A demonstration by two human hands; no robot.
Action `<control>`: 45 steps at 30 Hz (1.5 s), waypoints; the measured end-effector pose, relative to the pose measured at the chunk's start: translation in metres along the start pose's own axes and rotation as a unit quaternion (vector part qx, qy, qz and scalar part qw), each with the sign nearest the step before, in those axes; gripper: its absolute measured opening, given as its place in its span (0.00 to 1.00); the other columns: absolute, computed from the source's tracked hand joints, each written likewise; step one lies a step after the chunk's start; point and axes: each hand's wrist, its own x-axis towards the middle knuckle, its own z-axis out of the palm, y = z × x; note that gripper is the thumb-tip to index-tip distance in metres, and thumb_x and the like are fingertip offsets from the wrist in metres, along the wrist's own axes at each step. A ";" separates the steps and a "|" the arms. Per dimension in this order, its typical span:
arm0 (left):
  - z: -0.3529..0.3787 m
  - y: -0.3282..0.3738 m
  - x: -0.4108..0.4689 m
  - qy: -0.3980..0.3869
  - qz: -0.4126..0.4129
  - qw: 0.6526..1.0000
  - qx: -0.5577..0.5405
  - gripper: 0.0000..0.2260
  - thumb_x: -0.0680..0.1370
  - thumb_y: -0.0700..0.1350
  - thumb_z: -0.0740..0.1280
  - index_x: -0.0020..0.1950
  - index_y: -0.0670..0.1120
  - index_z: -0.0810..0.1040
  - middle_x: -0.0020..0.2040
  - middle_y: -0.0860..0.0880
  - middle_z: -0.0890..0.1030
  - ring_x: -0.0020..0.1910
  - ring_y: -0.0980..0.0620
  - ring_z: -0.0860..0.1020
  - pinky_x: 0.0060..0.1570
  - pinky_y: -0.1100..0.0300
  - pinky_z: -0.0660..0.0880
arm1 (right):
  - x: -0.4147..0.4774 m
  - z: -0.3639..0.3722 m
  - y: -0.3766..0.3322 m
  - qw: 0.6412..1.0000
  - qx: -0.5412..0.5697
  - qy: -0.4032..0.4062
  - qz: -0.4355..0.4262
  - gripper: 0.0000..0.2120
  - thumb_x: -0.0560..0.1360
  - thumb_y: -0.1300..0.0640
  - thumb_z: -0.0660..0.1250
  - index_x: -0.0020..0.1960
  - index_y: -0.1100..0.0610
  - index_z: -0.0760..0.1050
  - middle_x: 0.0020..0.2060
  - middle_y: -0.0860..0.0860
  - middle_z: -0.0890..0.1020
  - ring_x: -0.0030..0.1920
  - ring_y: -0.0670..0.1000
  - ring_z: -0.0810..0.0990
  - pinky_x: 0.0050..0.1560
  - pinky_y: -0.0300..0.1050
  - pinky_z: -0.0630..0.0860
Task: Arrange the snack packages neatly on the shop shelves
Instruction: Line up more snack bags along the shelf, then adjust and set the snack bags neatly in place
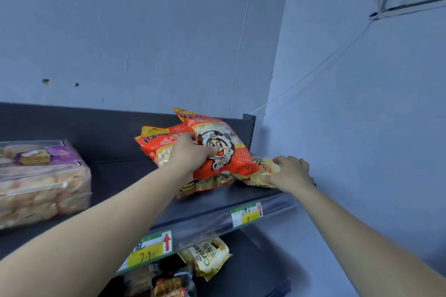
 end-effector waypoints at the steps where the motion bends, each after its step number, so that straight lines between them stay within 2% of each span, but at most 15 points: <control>1: 0.004 -0.003 0.004 0.008 0.002 1.000 0.027 0.23 0.70 0.42 0.77 0.60 0.46 0.71 0.52 0.47 0.79 0.51 0.45 0.79 0.50 0.53 0.77 | 0.004 0.003 0.004 1.000 -0.027 -0.015 0.003 0.30 0.70 0.43 0.71 0.70 0.46 0.67 0.67 0.48 0.70 0.71 0.56 0.58 0.64 0.56 0.67; 5: 0.014 -0.009 0.011 0.027 0.040 0.983 0.175 0.22 0.70 0.50 0.76 0.58 0.47 0.70 0.53 0.48 0.78 0.51 0.46 0.77 0.53 0.50 0.77 | 0.025 0.011 0.018 0.994 -0.108 0.034 0.000 0.22 0.72 0.51 0.68 0.65 0.44 0.70 0.60 0.49 0.77 0.63 0.55 0.70 0.55 0.50 0.68; 8: 0.014 -0.007 0.009 0.028 0.090 0.926 0.365 0.30 0.71 0.58 0.72 0.68 0.47 0.67 0.59 0.47 0.77 0.55 0.46 0.76 0.47 0.54 0.75 | 0.040 0.014 0.026 0.987 -0.113 0.107 -0.025 0.15 0.73 0.59 0.62 0.58 0.47 0.75 0.54 0.50 0.80 0.56 0.56 0.76 0.45 0.44 0.69; 10: 0.009 -0.008 0.008 0.066 0.125 0.858 0.495 0.37 0.69 0.67 0.68 0.71 0.49 0.65 0.67 0.46 0.71 0.67 0.44 0.69 0.57 0.49 0.71 | 0.050 0.013 0.027 0.985 -0.077 0.148 -0.032 0.13 0.73 0.62 0.61 0.55 0.51 0.76 0.52 0.52 0.79 0.53 0.57 0.77 0.41 0.42 0.69; 12: 0.003 -0.010 0.011 0.093 0.093 0.828 0.546 0.46 0.64 0.74 0.66 0.75 0.52 0.59 0.76 0.45 0.57 0.75 0.42 0.54 0.68 0.40 0.59 | 0.058 0.011 0.026 0.984 -0.023 0.177 -0.018 0.13 0.74 0.63 0.60 0.55 0.53 0.77 0.53 0.54 0.79 0.53 0.60 0.77 0.43 0.43 0.71; 15: -0.002 -0.016 0.015 0.071 -0.037 0.898 0.432 0.58 0.57 0.75 0.69 0.78 0.56 0.45 0.78 0.48 0.36 0.76 0.37 0.37 0.70 0.30 0.49 | 0.068 0.006 0.029 0.972 0.069 0.221 0.026 0.12 0.74 0.64 0.60 0.56 0.58 0.75 0.55 0.58 0.77 0.54 0.63 0.77 0.46 0.48 0.72; 18: -0.004 -0.025 0.024 0.054 -0.087 0.941 0.324 0.62 0.55 0.72 0.74 0.79 0.53 0.45 0.77 0.48 0.33 0.76 0.33 0.48 0.72 0.37 0.57 | 0.076 0.001 0.034 0.942 0.180 0.277 0.057 0.08 0.75 0.63 0.61 0.54 0.61 0.72 0.56 0.60 0.75 0.55 0.64 0.76 0.45 0.51 0.69; 22: 0.004 -0.026 0.029 0.086 -0.080 0.939 0.322 0.58 0.58 0.68 0.76 0.78 0.51 0.49 0.77 0.46 0.39 0.73 0.35 0.59 0.66 0.43 0.67 | 0.079 0.000 0.022 0.912 0.242 0.331 -0.025 0.04 0.78 0.59 0.62 0.50 0.60 0.72 0.53 0.57 0.77 0.51 0.61 0.75 0.39 0.47 0.64; 28: 0.036 -0.029 0.033 0.120 -0.080 0.941 0.306 0.55 0.61 0.67 0.75 0.78 0.51 0.51 0.78 0.46 0.42 0.74 0.36 0.54 0.66 0.41 0.65 | 0.067 -0.006 -0.005 0.880 0.316 0.333 -0.124 0.07 0.75 0.61 0.66 0.41 0.54 0.69 0.42 0.52 0.78 0.42 0.56 0.75 0.36 0.44 0.63; 34: 0.040 -0.027 0.031 0.106 -0.102 0.952 0.267 0.51 0.64 0.66 0.74 0.78 0.52 0.51 0.78 0.44 0.43 0.76 0.37 0.51 0.70 0.40 0.60 | 0.055 -0.017 -0.015 0.857 0.358 0.306 -0.209 0.10 0.74 0.65 0.67 0.39 0.56 0.69 0.38 0.50 0.76 0.40 0.52 0.74 0.33 0.38 0.66; 37: 0.033 -0.025 0.023 0.169 -0.032 0.948 0.267 0.32 0.74 0.60 0.67 0.75 0.53 0.62 0.78 0.43 0.53 0.76 0.42 0.53 0.71 0.37 0.56 | 0.050 -0.016 -0.016 0.845 0.362 0.303 -0.250 0.10 0.73 0.67 0.67 0.39 0.56 0.69 0.39 0.49 0.75 0.40 0.51 0.73 0.36 0.40 0.68; 39: 0.029 -0.020 0.012 0.231 0.060 0.960 0.148 0.15 0.79 0.56 0.61 0.60 0.51 0.78 0.68 0.45 0.72 0.67 0.45 0.68 0.65 0.44 0.66 | 0.045 -0.013 -0.018 0.835 0.346 0.321 -0.283 0.09 0.72 0.70 0.66 0.40 0.57 0.70 0.40 0.50 0.73 0.40 0.50 0.71 0.36 0.32 0.66; 41: 0.027 -0.005 -0.004 0.215 0.065 0.973 -0.056 0.21 0.78 0.62 0.59 0.50 0.47 0.81 0.54 0.48 0.82 0.55 0.47 0.78 0.57 0.49 0.73 | 0.039 -0.010 -0.021 0.823 0.323 0.337 -0.324 0.07 0.70 0.72 0.65 0.41 0.61 0.71 0.41 0.52 0.73 0.40 0.48 0.70 0.37 0.26 0.64; 43: 0.020 0.006 -0.016 0.168 0.011 0.966 -0.194 0.35 0.65 0.76 0.62 0.55 0.48 0.82 0.52 0.48 0.84 0.53 0.46 0.81 0.58 0.46 0.74 | 0.030 -0.005 -0.025 0.807 0.297 0.349 -0.373 0.06 0.69 0.72 0.64 0.41 0.63 0.71 0.43 0.56 0.73 0.40 0.47 0.69 0.37 0.28 0.63; 45: 0.013 0.011 -0.029 0.123 -0.001 0.967 -0.223 0.38 0.59 0.75 0.69 0.58 0.49 0.80 0.54 0.48 0.84 0.52 0.46 0.82 0.57 0.46 0.75 | 0.020 0.001 -0.029 0.788 0.285 0.355 -0.415 0.03 0.69 0.70 0.62 0.41 0.64 0.72 0.43 0.58 0.74 0.42 0.49 0.70 0.40 0.30 0.62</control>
